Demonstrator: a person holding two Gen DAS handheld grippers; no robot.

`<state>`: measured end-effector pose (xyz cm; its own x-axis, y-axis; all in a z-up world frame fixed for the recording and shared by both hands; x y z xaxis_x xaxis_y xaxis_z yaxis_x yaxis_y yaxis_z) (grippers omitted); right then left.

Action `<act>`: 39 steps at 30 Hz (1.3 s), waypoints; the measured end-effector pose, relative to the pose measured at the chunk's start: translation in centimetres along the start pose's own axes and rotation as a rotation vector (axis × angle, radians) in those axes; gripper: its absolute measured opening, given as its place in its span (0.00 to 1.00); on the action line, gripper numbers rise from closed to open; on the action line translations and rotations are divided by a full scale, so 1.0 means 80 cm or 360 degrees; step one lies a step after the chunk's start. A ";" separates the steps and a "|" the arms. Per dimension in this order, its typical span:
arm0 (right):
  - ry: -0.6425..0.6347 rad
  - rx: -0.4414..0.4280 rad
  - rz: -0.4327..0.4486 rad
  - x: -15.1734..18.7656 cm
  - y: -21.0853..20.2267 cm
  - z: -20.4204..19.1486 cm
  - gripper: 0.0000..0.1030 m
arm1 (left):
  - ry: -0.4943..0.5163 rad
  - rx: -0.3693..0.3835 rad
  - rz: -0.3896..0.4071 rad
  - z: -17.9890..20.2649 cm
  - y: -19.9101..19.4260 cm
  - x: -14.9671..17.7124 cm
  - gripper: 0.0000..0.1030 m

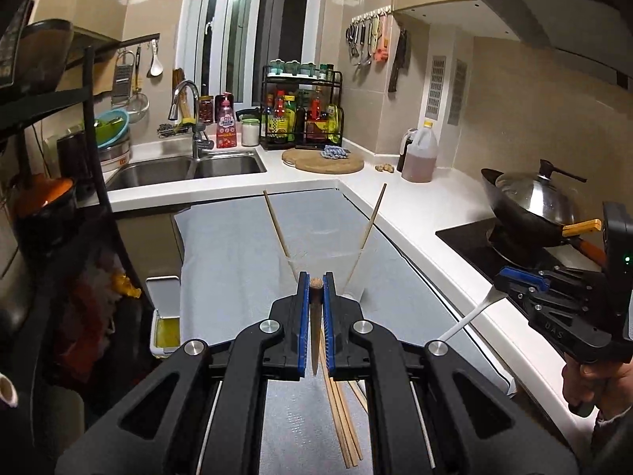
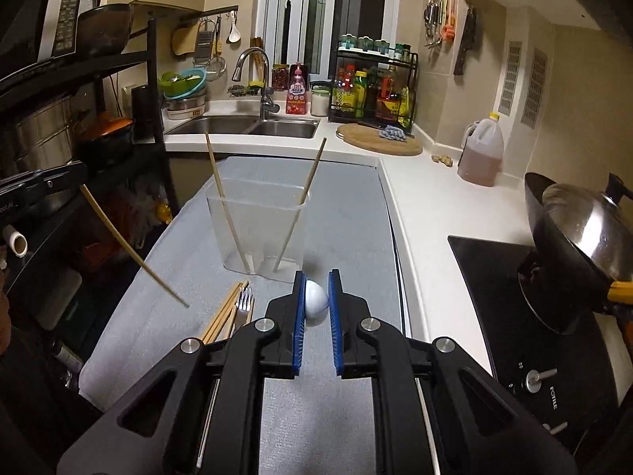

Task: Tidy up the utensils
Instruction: 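Lift the spoon and chopstick and carry both over the clear container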

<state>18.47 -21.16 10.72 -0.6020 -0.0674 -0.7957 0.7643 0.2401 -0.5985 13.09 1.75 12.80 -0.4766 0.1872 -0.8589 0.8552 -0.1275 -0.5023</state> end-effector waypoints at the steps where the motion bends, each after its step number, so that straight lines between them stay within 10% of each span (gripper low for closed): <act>1: -0.0006 -0.0005 0.0007 -0.004 -0.001 -0.003 0.11 | 0.0006 0.0000 -0.0005 0.000 0.000 -0.004 0.06; 15: -0.0080 -0.0052 0.0062 -0.067 0.006 -0.037 0.11 | -0.0011 -0.0006 -0.0056 -0.017 0.020 -0.044 0.06; 30: -0.0042 -0.0109 0.0249 -0.193 0.034 -0.061 0.11 | -0.0092 -0.0027 0.0237 -0.053 0.035 -0.159 0.06; 39: -0.0036 -0.0053 0.0251 -0.223 0.117 -0.063 0.11 | -0.0165 -0.0050 0.0221 -0.070 0.105 -0.167 0.06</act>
<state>35.24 -12.80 19.79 -0.4694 -0.0482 -0.8817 0.8406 0.2813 -0.4629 27.74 3.63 20.62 -0.3703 0.0684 -0.9264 0.9195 -0.1147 -0.3760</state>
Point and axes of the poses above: each gripper's, at about its wrist camera, not at the fingertips, and y roughly the way its jaws point, z to its right, x to its underside, the point moved 5 cm from there along y, roughly the way its jaws point, and after that the axes turned 12 degrees about y, right-handed, at the moved point
